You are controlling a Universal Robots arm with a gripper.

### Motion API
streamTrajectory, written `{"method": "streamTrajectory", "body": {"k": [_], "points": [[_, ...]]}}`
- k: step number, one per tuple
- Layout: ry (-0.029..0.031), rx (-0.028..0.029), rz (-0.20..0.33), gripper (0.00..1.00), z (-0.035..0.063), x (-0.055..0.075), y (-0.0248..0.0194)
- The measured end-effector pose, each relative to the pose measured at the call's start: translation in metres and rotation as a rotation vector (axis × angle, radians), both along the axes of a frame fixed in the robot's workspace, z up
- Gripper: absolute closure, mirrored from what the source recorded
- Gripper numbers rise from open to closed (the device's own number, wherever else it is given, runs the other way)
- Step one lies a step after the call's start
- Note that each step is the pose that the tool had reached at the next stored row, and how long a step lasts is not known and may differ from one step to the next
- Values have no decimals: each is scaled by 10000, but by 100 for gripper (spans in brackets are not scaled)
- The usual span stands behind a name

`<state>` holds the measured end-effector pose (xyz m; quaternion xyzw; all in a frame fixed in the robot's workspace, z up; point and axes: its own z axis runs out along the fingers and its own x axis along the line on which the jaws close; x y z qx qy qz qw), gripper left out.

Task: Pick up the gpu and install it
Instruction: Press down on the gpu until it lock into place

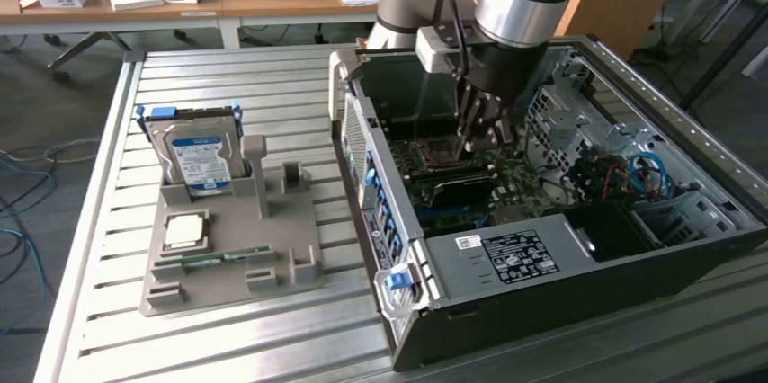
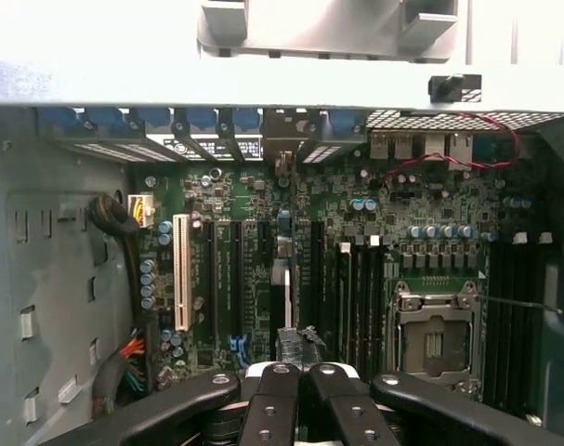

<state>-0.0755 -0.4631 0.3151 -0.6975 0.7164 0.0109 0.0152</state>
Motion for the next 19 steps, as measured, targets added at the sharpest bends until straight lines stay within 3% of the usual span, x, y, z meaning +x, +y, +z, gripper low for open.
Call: {"method": "streamTrajectory", "body": {"k": [19], "points": [[-1,1,1,89,-213,0,0]]}}
